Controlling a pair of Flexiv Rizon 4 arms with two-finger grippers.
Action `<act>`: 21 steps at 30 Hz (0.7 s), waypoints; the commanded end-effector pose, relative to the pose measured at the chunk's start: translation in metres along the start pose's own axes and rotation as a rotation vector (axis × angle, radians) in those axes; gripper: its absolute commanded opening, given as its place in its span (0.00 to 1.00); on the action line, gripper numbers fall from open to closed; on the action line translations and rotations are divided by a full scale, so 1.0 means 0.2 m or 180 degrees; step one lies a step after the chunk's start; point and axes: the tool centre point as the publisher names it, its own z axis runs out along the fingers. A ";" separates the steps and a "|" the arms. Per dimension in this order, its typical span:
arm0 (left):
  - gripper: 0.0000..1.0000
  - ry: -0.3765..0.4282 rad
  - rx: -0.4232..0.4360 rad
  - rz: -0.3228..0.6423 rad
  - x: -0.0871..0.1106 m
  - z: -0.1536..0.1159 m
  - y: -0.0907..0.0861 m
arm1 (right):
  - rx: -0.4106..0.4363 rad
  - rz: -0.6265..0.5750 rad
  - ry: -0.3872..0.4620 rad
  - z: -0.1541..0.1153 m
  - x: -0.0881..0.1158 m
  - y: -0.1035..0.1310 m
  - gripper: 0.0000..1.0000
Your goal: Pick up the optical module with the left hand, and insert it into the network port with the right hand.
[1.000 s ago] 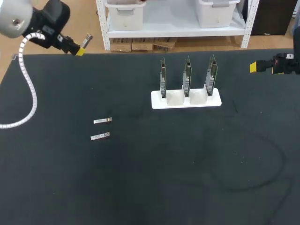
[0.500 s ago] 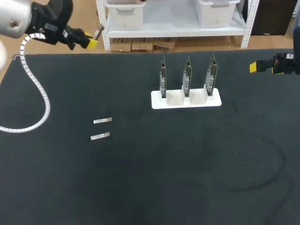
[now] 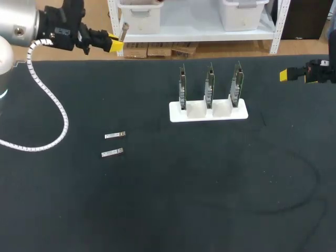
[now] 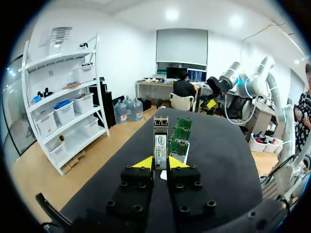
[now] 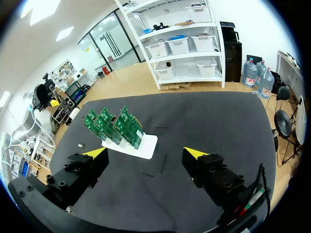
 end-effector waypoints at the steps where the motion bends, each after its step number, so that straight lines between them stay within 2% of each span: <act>1: 0.00 -0.0194 -0.0102 -0.0037 0.02 0.01 0.00 | 0.0000 0.0000 0.0000 0.00 0.00 0.00 1.00; 16: 0.00 -0.0176 -0.0157 -0.0053 0.03 0.00 0.00 | 0.0000 0.0000 0.0000 0.00 0.00 0.00 1.00; 21: 0.00 -0.0408 0.0156 0.0202 -0.09 0.14 -0.08 | 0.0000 0.0000 0.0000 0.00 0.00 0.00 1.00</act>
